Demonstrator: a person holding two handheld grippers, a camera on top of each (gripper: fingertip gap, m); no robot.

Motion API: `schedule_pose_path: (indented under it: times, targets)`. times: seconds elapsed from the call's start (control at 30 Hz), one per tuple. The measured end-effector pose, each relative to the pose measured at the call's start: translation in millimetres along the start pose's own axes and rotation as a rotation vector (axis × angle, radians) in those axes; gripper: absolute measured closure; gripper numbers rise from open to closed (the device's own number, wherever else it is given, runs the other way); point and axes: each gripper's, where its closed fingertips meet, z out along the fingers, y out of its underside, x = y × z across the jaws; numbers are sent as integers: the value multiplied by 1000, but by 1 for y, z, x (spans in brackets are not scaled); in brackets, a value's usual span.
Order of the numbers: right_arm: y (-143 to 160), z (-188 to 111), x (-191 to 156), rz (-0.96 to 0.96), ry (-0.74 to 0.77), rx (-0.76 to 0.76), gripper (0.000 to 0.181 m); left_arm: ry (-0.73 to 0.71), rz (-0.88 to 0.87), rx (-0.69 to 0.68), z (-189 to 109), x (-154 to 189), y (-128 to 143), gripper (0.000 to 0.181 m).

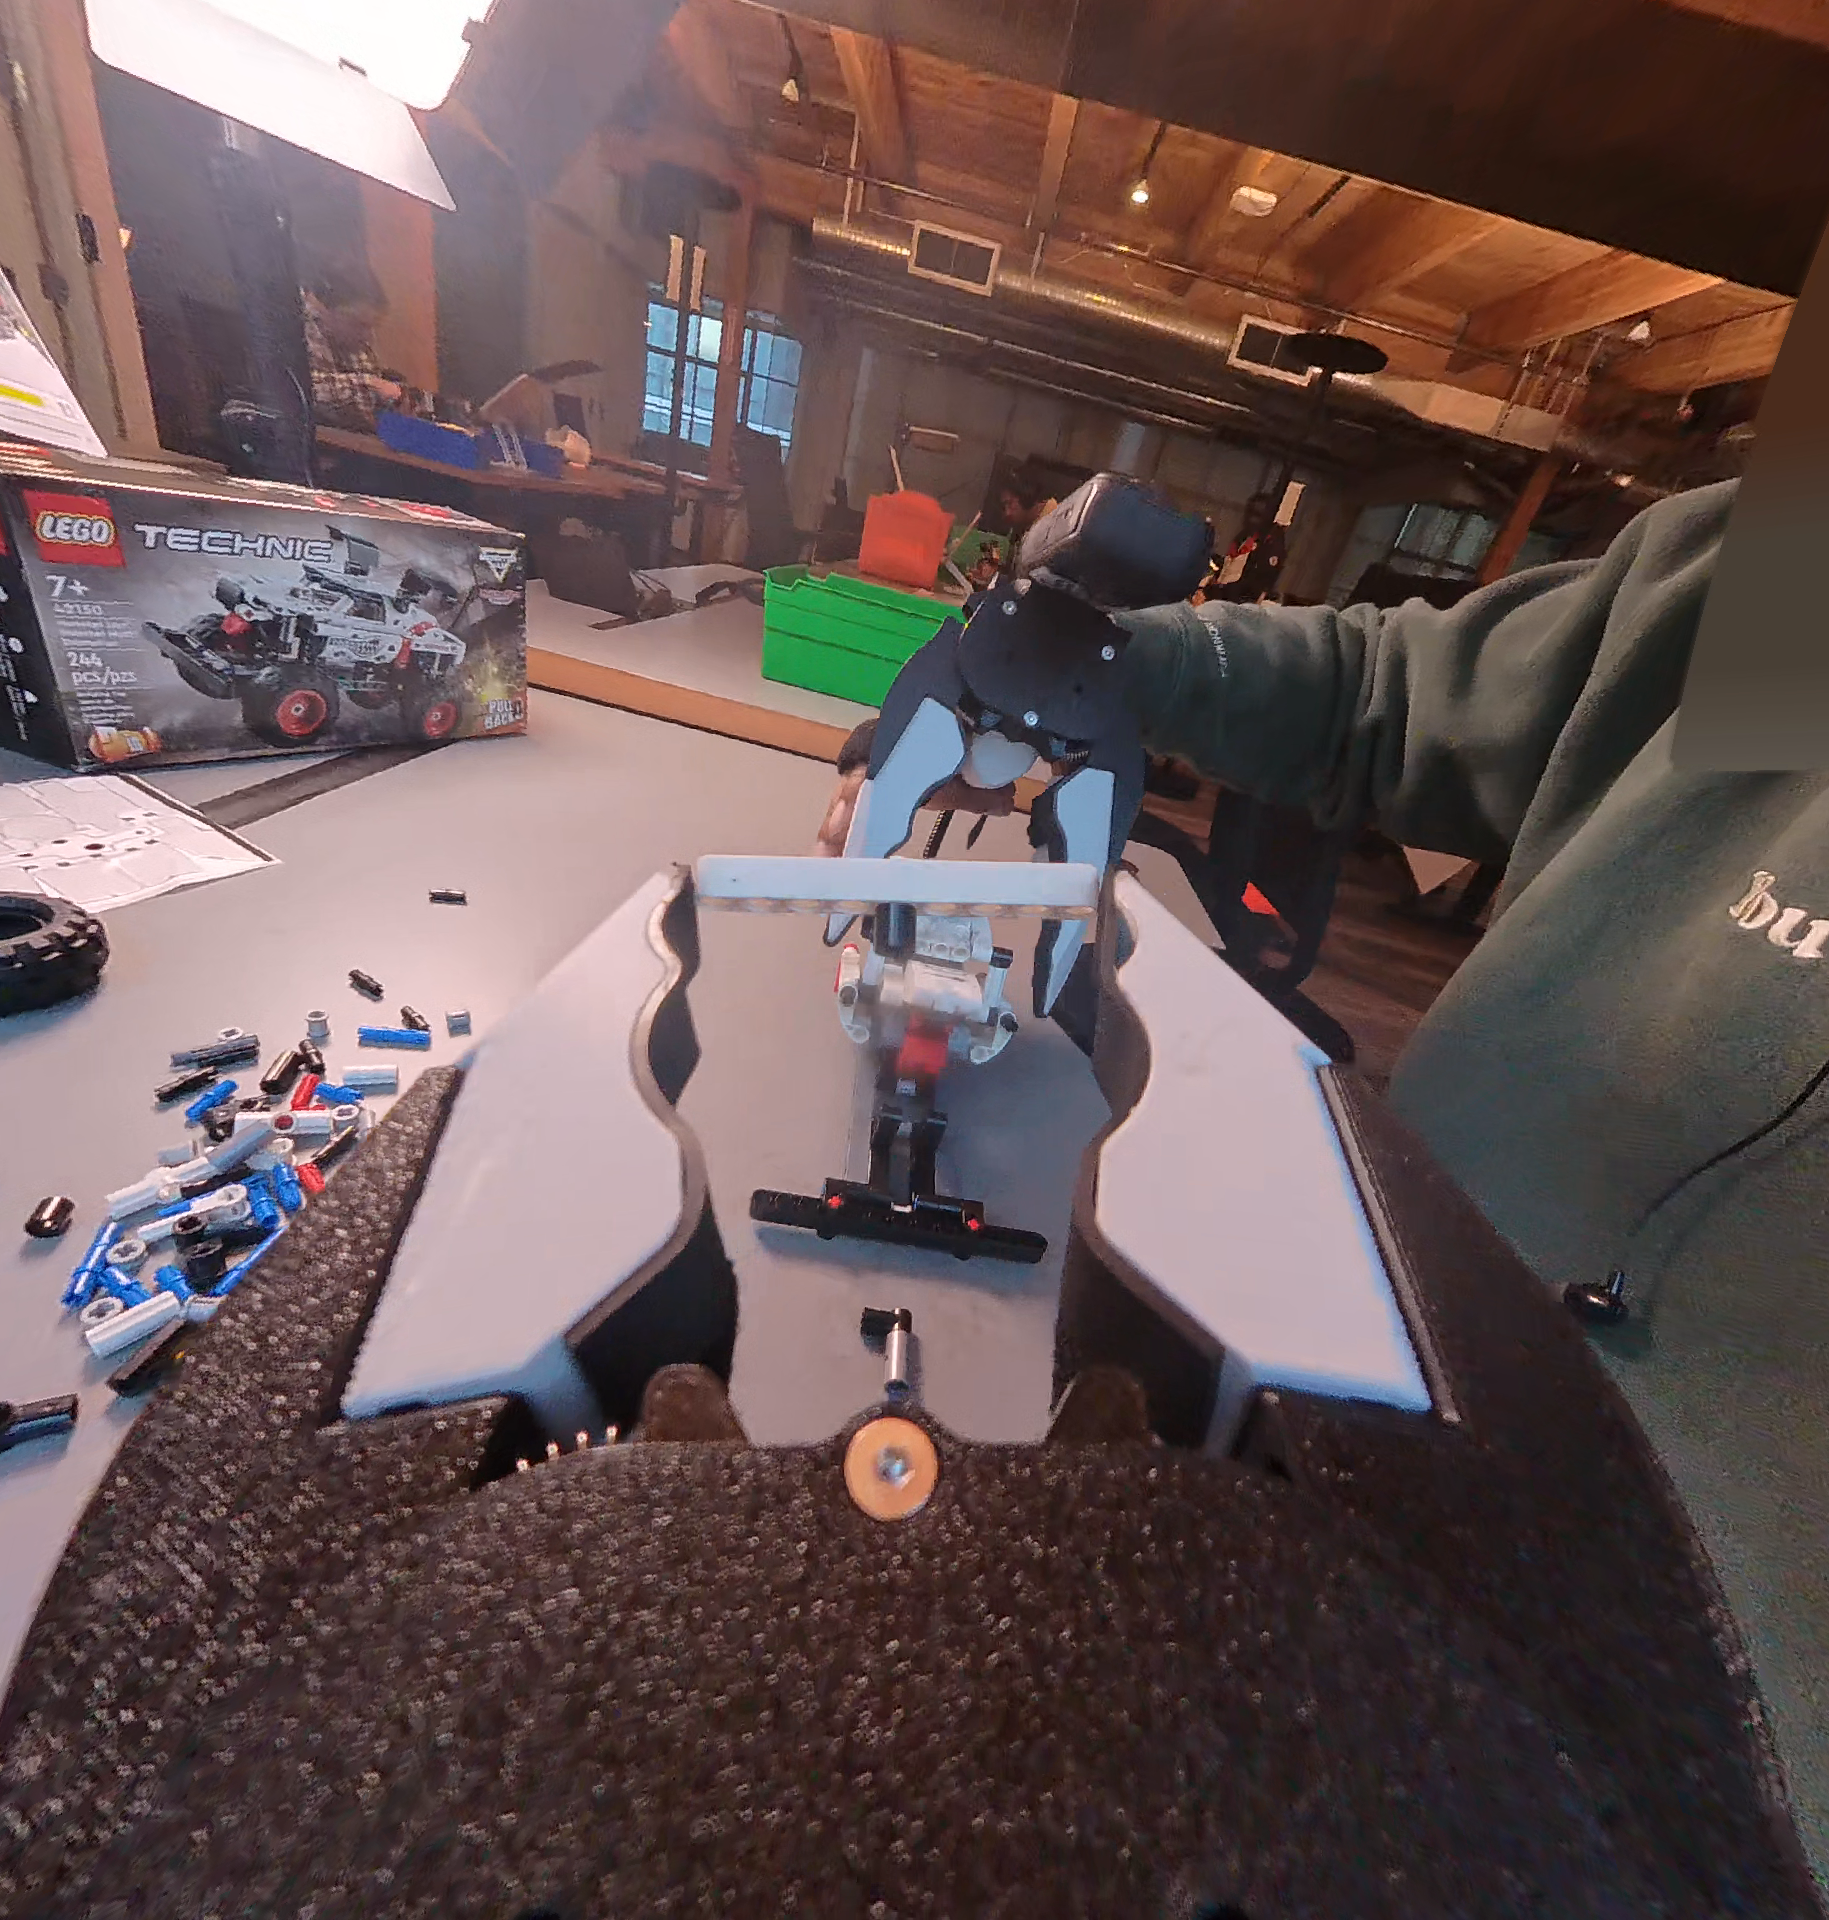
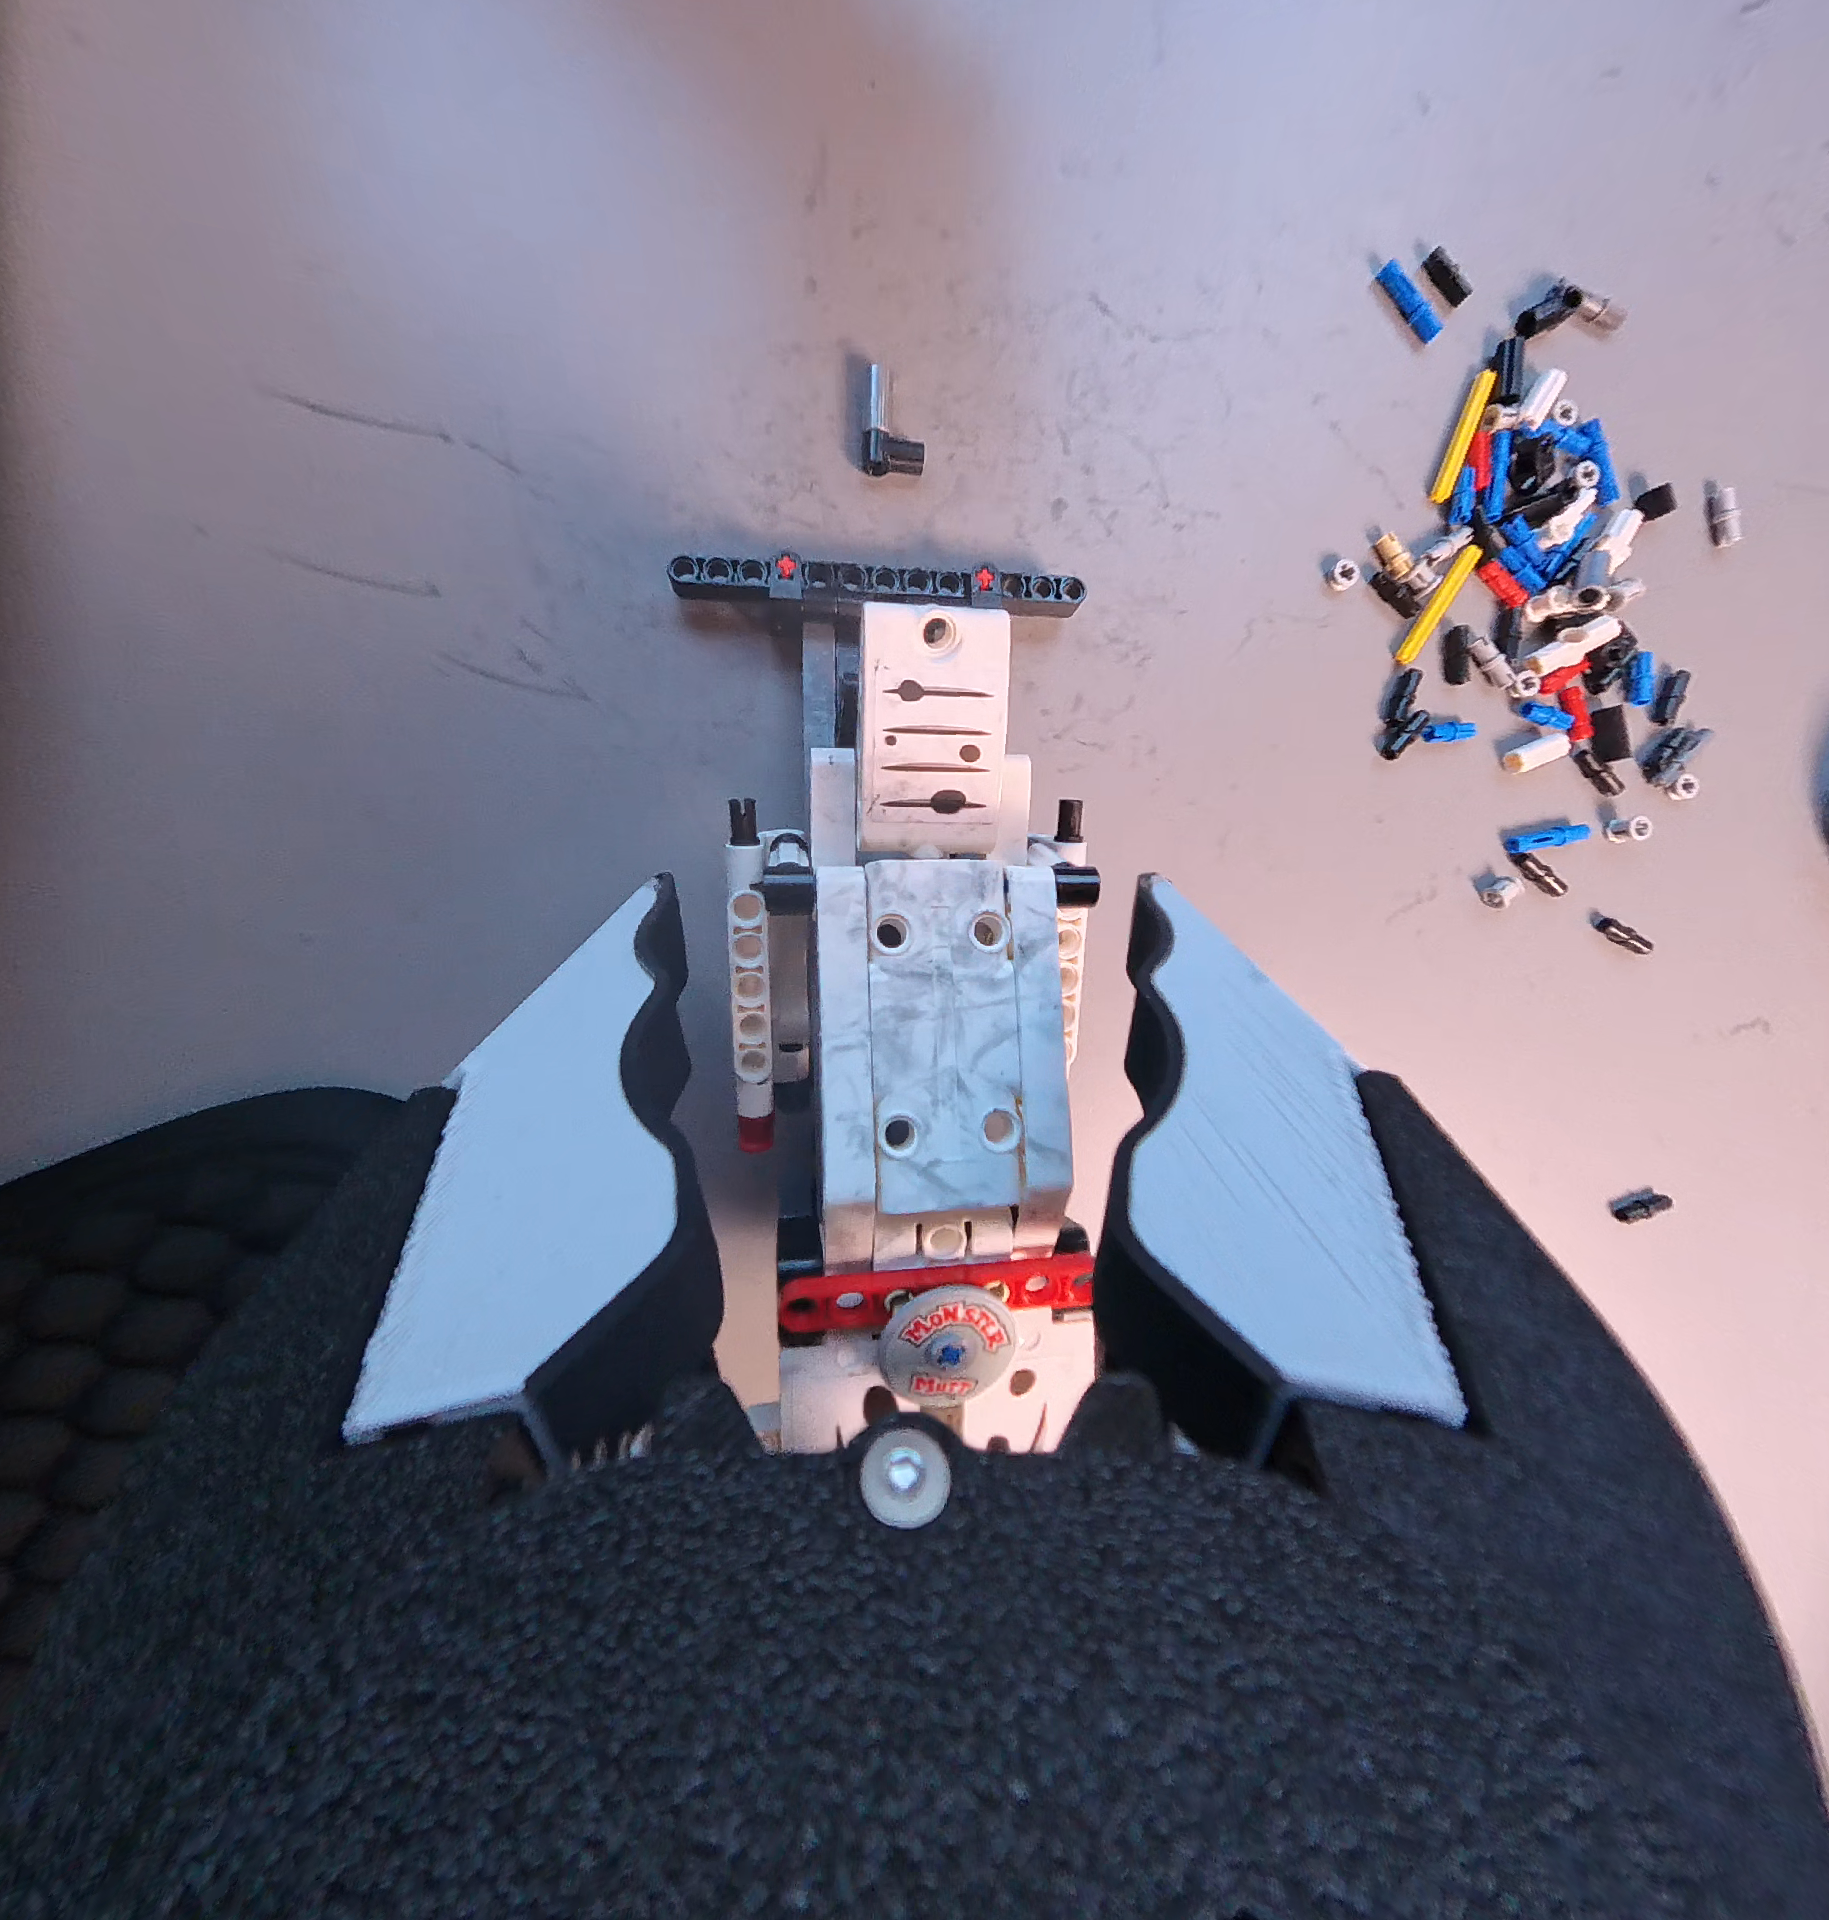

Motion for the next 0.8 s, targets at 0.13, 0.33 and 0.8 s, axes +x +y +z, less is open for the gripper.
schedule_pose_path:
  times: [0.13,0.33,0.8]
  targets:
    - [-4,-10,2,22,50,41,96,-133,-1,-126,-5,-23,17,105]
    - [-1,-28,-1,75,152,112,98,-495,104,-647,-47,-74,94,105]
    - [58,-27,20,-260,38,-357,134,-569,6,-726,-75,-77,123,104]
